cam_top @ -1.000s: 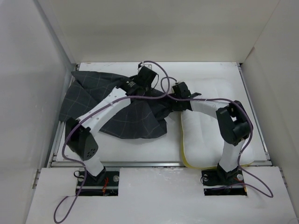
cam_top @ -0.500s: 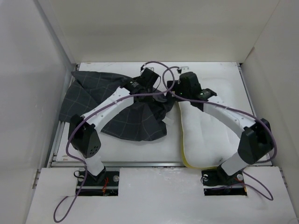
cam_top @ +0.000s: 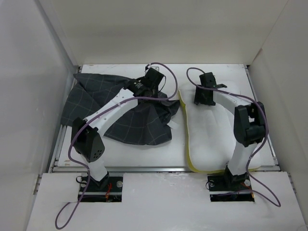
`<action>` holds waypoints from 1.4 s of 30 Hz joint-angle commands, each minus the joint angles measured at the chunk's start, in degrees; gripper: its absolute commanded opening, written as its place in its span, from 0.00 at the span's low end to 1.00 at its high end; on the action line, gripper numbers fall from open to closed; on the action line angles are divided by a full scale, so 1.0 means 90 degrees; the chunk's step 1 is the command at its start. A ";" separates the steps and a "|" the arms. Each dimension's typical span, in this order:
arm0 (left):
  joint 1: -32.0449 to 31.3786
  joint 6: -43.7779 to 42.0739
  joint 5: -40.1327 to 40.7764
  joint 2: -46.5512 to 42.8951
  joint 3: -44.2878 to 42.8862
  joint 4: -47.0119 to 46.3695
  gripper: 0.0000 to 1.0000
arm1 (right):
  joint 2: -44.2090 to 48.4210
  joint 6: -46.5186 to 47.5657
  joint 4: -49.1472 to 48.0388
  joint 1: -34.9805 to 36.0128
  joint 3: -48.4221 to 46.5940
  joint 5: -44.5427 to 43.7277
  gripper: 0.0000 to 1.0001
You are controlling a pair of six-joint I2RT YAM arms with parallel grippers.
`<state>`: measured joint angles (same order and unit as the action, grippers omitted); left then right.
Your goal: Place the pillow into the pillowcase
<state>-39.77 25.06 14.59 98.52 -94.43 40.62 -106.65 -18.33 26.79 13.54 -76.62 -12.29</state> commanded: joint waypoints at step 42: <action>-0.0053 0.0048 -0.0411 -0.0078 -0.0329 -0.0129 0.02 | 0.2596 -0.1284 -0.0271 0.3378 0.2167 -0.1132 0.00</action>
<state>-38.98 24.80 10.76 101.82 -96.51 40.14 -78.30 -28.49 21.96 42.92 -55.33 -20.23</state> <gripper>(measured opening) 0.021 0.030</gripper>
